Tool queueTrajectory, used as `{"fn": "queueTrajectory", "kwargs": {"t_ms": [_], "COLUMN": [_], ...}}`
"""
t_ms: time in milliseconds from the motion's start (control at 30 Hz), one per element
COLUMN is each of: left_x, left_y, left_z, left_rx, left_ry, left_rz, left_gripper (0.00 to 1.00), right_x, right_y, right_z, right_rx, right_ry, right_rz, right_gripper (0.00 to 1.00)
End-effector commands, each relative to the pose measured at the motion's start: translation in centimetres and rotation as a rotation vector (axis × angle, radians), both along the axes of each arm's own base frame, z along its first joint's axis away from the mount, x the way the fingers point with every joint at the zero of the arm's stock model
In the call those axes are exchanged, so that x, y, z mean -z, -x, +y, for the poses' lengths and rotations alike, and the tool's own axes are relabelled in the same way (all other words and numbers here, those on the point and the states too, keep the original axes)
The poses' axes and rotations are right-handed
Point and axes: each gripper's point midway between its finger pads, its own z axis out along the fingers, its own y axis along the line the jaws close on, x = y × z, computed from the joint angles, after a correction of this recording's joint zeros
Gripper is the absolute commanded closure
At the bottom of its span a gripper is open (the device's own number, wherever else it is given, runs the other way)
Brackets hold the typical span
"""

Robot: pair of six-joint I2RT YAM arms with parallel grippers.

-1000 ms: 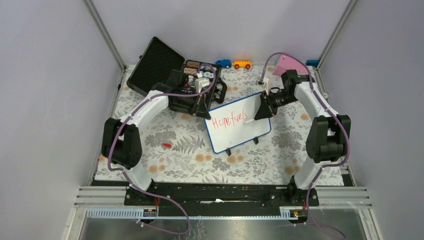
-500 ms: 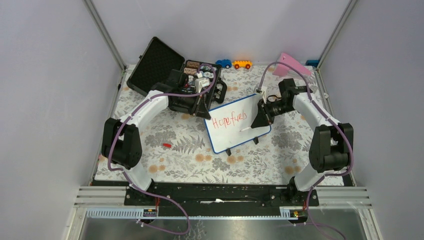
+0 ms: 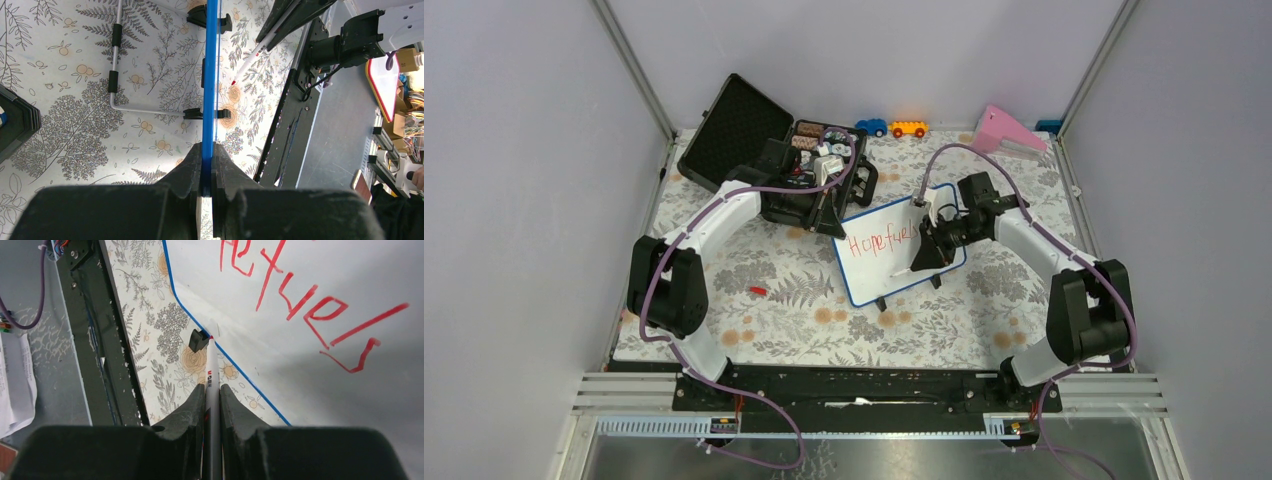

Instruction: Write a sentence on the whiteboard

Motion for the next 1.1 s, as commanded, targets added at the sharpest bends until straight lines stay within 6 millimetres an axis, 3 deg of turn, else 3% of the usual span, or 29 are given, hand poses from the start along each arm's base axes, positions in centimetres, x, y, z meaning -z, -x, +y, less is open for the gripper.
{"fn": "queueTrajectory", "kwargs": {"t_ms": [0,700,1067], "left_x": [0.1,0.2,0.3], "left_y": [-0.1,-0.1,-0.1], "left_z": [-0.3,-0.4,-0.5], "left_rx": [0.020,0.023,0.026], "left_ry": [-0.012,-0.014,-0.012], "left_rz": [-0.044,-0.043,-0.040], "left_gripper": [1.00,1.00,1.00], "right_x": [-0.5,-2.6,-3.3], "right_y": [-0.9,-1.0,-2.5], "right_z": [1.1,4.7,5.4], "right_rx": [-0.005,-0.036,-0.003], "right_ry": [-0.001,-0.034,-0.031], "right_rz": [-0.068,-0.129,-0.163], "right_gripper": [1.00,1.00,1.00]}}
